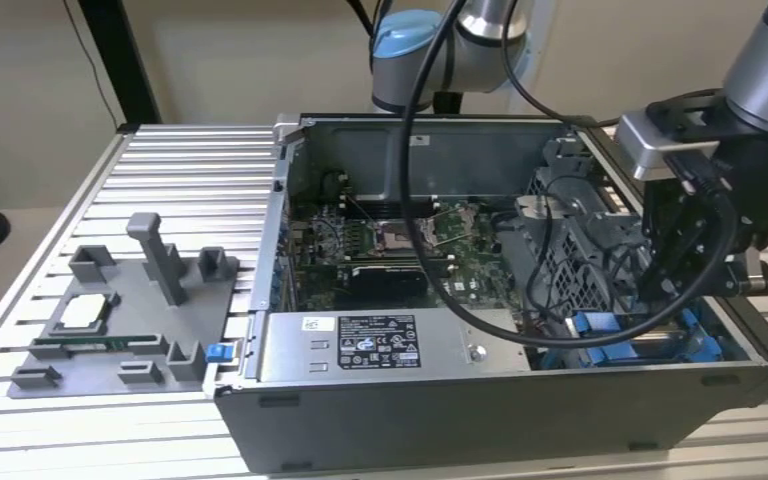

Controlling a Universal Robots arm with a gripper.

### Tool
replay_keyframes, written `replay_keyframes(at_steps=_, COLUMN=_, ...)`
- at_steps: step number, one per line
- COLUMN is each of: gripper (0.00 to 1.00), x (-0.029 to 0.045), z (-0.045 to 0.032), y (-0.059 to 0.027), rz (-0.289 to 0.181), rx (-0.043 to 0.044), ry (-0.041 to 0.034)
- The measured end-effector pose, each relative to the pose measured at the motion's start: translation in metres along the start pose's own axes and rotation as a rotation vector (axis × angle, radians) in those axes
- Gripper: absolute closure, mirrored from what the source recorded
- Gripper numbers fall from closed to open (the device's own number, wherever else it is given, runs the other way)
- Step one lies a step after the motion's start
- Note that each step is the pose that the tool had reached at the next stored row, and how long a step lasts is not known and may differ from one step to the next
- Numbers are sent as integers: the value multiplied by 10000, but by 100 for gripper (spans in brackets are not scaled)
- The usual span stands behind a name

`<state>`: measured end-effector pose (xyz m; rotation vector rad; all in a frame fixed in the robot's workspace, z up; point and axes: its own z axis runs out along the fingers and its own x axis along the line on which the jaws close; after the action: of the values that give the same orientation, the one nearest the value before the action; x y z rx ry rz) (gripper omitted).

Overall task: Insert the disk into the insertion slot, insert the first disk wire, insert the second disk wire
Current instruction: 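Insert the second disk wire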

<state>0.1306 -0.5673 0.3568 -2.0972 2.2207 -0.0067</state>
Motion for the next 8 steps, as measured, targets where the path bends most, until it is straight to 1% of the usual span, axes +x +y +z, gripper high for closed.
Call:
replay_keyframes(at_steps=2, gripper=100, x=7, z=8, y=13, rz=4, rx=86, ry=52)
replay_keyframes(at_steps=4, gripper=100, x=13, z=14, y=24, rz=24, rx=99, ry=76)
replay_keyframes(at_steps=7, gripper=100, x=16, z=24, y=30, rz=39, rx=104, ry=80)
replay_keyframes(at_steps=8, gripper=100, x=18, z=33, y=32, rz=40, rx=138, ry=78)
